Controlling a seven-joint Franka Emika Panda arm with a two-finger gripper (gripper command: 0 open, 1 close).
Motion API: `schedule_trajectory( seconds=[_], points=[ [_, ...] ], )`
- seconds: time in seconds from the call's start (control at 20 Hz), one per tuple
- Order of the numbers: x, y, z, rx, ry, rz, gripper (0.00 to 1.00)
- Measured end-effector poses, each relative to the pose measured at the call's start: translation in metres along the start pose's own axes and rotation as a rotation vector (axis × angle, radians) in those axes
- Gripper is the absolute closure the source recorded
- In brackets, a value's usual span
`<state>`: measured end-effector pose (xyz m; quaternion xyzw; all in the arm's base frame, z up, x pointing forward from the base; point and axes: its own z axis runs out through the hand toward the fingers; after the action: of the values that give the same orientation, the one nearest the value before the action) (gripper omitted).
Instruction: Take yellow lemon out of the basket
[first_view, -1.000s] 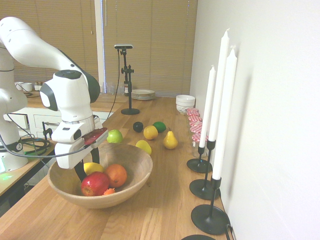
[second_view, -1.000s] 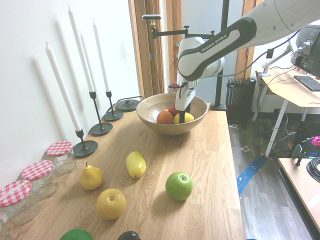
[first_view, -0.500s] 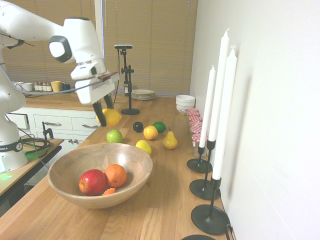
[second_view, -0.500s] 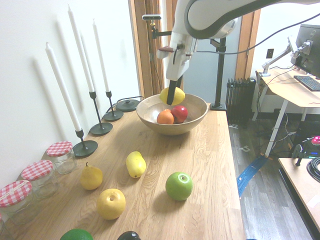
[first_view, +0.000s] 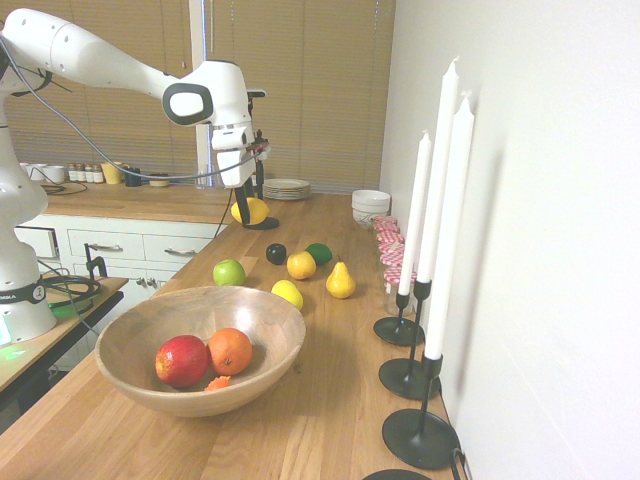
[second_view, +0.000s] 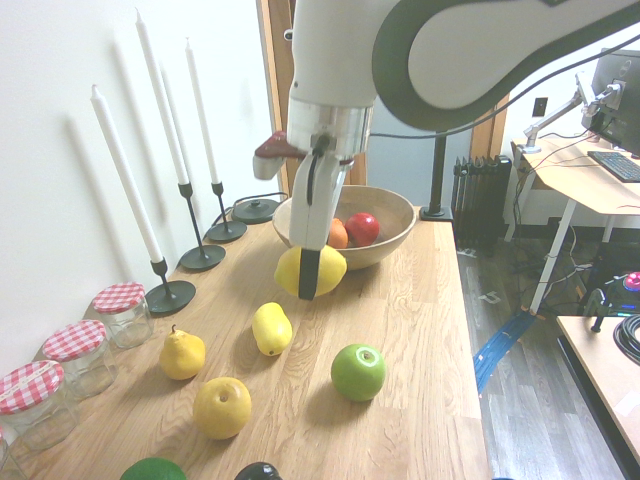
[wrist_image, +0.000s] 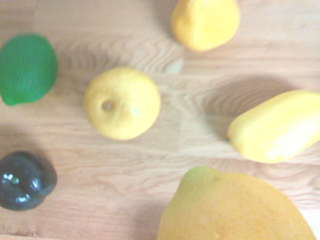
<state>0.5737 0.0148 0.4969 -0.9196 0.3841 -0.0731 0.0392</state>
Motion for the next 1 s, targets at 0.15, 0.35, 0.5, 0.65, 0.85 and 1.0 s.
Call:
schedule_trajectory(
  seconds=[0.15,0.35,0.5,0.65,0.85,1.0],
  points=[
    [-0.004,-0.009,0.024,-0.019,-0.018,-0.006,1.0],
    [-0.015,-0.024,0.051,-0.048,-0.031,-0.025,1.0],
    [-0.022,-0.032,0.068,-0.07,-0.033,-0.035,1.0],
    [-0.027,-0.042,0.08,-0.083,-0.037,-0.05,1.0],
    [-0.031,-0.053,0.091,-0.094,-0.037,-0.062,1.0],
    [-0.031,-0.061,0.098,-0.104,-0.033,-0.065,1.0]
  ],
)
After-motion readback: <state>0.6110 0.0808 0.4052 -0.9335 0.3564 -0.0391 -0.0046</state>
